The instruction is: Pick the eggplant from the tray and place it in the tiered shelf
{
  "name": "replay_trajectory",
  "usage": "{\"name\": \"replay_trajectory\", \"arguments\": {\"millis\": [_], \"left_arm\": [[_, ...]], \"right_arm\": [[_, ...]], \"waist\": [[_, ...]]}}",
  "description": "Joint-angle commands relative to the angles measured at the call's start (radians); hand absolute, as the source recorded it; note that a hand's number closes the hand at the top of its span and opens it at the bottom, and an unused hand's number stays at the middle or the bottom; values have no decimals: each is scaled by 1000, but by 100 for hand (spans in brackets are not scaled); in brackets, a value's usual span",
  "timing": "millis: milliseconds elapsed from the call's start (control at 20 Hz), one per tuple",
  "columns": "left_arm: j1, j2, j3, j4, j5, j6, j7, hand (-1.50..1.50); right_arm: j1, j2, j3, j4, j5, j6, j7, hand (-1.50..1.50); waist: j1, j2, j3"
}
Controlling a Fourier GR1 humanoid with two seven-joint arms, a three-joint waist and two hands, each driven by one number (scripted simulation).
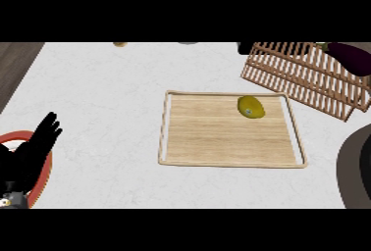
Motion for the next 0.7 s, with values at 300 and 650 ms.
{"name": "replay_trajectory", "arguments": {"millis": [300, 650], "left_arm": [[-6, 13, 18, -32, -13, -2, 35, 0], [35, -2, 50, -4, 4, -15, -18, 0]], "right_arm": [[-38, 12, -177, -43, -207, 23, 20, -150], [57, -68, -300, -253, -368, 104, 34, -150]], "waist": [[-9, -5, 0], [-27, -11, 0]]}}
